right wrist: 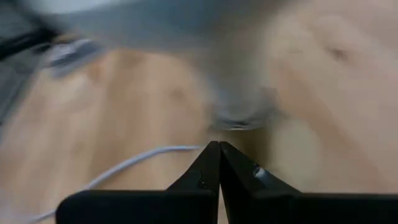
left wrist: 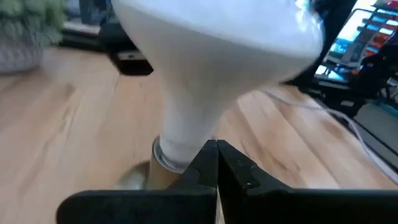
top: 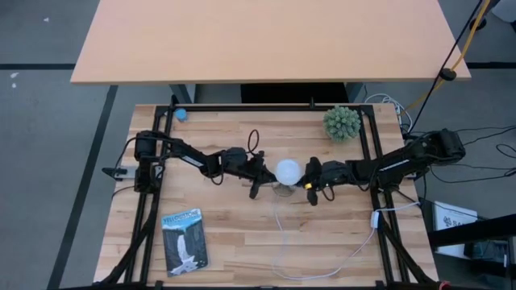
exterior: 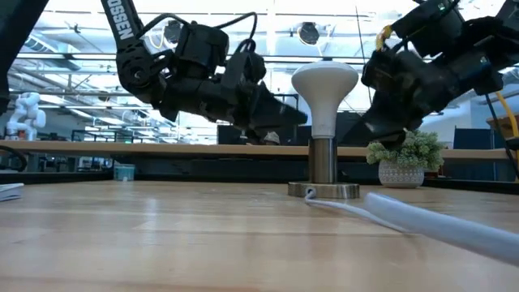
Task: Screw lightbulb
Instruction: Insert the lightbulb into the lamp
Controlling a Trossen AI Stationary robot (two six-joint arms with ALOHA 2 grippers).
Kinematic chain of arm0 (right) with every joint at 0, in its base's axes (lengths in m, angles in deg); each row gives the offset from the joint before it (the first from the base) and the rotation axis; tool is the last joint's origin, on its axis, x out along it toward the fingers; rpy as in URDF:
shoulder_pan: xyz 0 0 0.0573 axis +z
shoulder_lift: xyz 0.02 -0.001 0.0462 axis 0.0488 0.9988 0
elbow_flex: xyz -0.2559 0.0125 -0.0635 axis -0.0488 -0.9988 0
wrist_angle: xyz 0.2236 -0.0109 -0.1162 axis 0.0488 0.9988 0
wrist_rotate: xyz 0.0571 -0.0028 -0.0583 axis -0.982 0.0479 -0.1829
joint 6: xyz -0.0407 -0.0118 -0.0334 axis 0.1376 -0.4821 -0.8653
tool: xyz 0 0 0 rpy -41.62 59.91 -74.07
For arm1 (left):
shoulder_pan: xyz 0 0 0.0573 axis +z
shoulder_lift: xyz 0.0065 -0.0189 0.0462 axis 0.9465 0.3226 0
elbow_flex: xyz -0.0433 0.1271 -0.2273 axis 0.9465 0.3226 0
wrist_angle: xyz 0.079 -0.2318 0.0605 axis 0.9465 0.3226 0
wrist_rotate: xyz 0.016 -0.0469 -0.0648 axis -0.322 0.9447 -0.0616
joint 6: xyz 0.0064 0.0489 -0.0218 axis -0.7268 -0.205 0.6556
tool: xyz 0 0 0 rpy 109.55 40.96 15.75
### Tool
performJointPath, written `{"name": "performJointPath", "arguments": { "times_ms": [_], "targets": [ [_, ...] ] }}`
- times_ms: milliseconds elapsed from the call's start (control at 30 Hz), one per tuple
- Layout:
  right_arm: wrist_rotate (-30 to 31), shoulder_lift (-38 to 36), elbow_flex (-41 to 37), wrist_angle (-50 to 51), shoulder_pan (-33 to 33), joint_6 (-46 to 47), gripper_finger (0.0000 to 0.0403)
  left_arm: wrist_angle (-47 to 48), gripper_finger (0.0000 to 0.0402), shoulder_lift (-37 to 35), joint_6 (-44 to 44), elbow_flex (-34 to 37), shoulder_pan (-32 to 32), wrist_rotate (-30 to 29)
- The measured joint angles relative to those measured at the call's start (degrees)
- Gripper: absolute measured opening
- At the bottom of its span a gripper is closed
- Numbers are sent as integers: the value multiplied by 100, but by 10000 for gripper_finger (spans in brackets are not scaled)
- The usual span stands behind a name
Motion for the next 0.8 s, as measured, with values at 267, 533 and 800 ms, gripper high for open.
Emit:
{"name": "performJointPath", "arguments": {
  "times_ms": [267,533,800],
  "targets": [
    [246,0,-2,-746,-2,-149,0,70,0,-1,-149,0,12,-717],
    [-1031,0,-2,-369,59,456,0,586,0,-1,26,0,80,-1451],
    [-802,0,-2,466,104,779,0,716,0,-1,60,0,69,-1303]
  ]
}}
